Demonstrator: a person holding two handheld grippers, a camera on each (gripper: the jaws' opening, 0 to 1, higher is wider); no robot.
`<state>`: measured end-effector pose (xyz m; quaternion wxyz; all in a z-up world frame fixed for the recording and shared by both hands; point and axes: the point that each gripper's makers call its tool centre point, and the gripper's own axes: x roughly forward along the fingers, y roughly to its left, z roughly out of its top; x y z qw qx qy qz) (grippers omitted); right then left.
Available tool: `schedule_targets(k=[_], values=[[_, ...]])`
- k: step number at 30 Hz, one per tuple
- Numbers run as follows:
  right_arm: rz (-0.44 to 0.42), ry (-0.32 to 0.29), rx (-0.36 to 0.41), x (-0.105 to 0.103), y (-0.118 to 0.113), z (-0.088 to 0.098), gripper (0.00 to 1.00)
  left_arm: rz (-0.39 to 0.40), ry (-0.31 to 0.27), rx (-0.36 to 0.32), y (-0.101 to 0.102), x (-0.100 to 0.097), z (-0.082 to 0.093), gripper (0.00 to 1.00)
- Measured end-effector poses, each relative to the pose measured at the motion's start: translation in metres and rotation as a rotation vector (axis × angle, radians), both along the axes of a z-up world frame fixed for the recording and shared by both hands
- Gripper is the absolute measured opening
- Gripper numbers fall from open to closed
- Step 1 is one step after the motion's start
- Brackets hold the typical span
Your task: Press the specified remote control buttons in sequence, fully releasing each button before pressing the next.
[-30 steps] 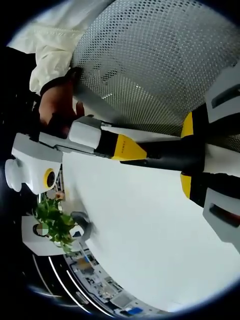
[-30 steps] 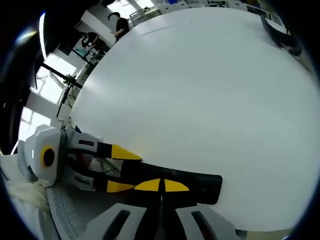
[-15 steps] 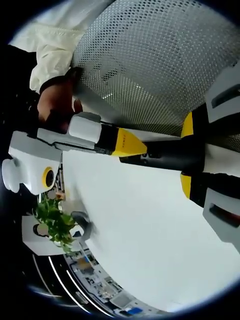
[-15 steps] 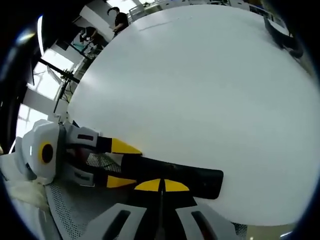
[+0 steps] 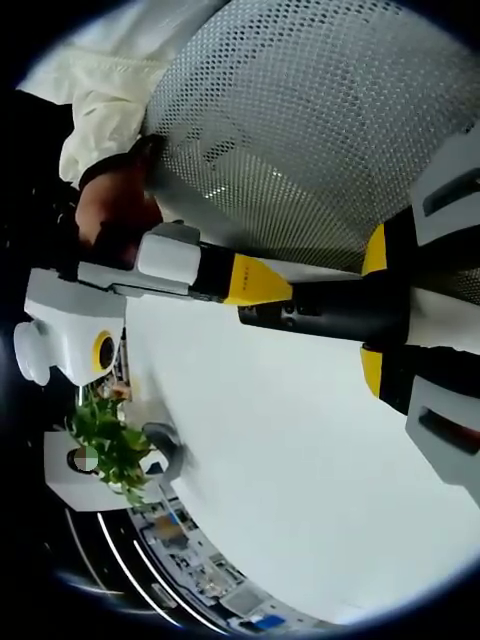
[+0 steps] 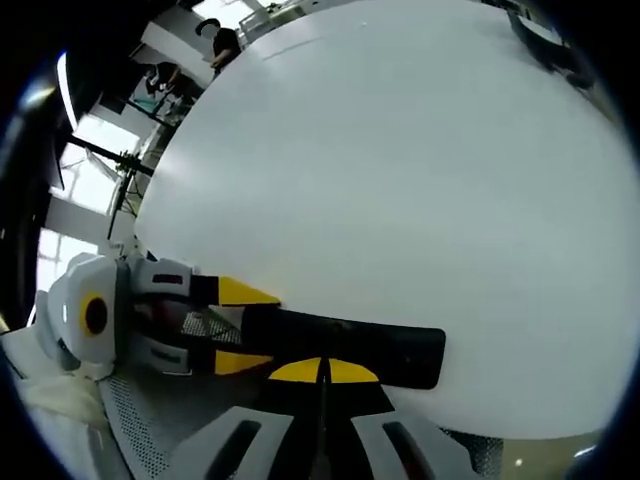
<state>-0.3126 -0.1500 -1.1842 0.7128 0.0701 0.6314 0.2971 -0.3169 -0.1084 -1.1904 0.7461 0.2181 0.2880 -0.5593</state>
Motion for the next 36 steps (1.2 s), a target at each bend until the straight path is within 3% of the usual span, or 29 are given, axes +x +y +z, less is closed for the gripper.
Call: schedule_targets(k=[19,29,36], values=[[0.056,-0.037,-0.002,-0.0045,0.0014,-0.0019,0.0,0.002,0.001,-0.009,-0.0007,0.0,-0.0004,0.25],[0.021,0.014,0.01,-0.0018,0.0008,-0.0012,0.0,0.015,0.011,-0.024,-0.0007,0.0004,0.0002,0.25],[0.015,0.003,0.044,0.0003,0.006,0.002,0.0,0.011,0.005,-0.027,-0.0017,0.0006,0.0005,0.25]])
